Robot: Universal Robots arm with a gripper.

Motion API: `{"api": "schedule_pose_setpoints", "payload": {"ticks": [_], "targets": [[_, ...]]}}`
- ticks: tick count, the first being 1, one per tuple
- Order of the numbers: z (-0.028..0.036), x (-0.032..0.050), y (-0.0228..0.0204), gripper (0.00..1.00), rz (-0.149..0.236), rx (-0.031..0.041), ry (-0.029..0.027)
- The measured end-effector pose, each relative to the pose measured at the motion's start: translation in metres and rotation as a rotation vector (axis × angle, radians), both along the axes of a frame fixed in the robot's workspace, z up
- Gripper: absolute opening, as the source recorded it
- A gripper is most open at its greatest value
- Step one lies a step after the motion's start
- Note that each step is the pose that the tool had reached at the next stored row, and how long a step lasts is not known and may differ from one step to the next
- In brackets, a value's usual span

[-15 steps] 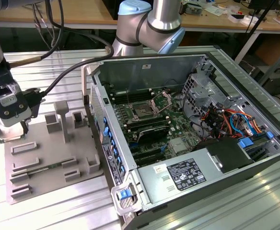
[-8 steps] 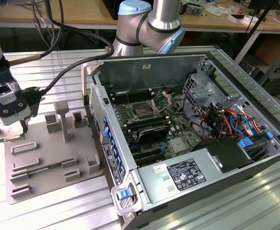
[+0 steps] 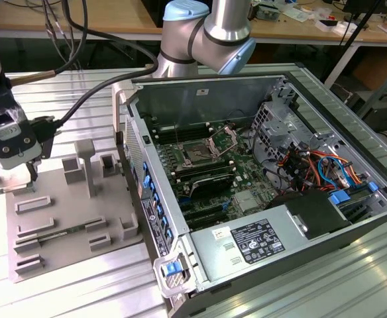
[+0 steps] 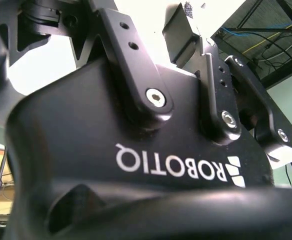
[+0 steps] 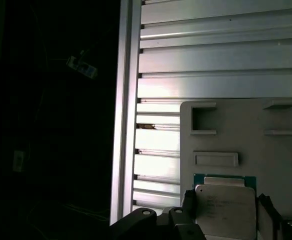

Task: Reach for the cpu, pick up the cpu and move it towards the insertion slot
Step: 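Pick up the cpu and move it towards the insertion slot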

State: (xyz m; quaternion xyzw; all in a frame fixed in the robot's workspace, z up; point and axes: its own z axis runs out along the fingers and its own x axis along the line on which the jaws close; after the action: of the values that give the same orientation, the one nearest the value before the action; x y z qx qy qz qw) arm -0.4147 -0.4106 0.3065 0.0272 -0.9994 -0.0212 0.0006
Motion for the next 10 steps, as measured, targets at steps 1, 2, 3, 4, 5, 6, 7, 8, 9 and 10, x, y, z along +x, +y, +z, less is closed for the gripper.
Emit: {"api": "schedule_pose_setpoints", "payload": {"ticks": [1,2,3,4,5,6,7,8,9,10], "targets": [[0.0003,0.0000,0.0000,0.55,0.000,0.0000,0.0001],[0.0005,0.0000,0.0000,0.55,0.000,0.0001,0.0001],[0.0008,0.0000,0.0000,0.55,0.000,0.0001,0.0001],[0.0012,0.0000,0.0000,0.55,0.000,0.0001,0.0001],[0.0015,0.0000,0.0000,0.55,0.000,0.0001,0.0000],[0.0020,0.0000,0.0000,0.55,0.000,0.0001,0.0001],[0.0024,0.0000,0.0000,0.55,0.000,0.0001,0.0001],[0.0027,0.0000,0.0000,0.55,0.000,0.0001,0.0001],[0.0031,0.0000,0.0000,0.55,0.000,0.0001,0.0001],[0.0035,0.0000,0.0000,0.55,0.000,0.0001,0.0001]]}}
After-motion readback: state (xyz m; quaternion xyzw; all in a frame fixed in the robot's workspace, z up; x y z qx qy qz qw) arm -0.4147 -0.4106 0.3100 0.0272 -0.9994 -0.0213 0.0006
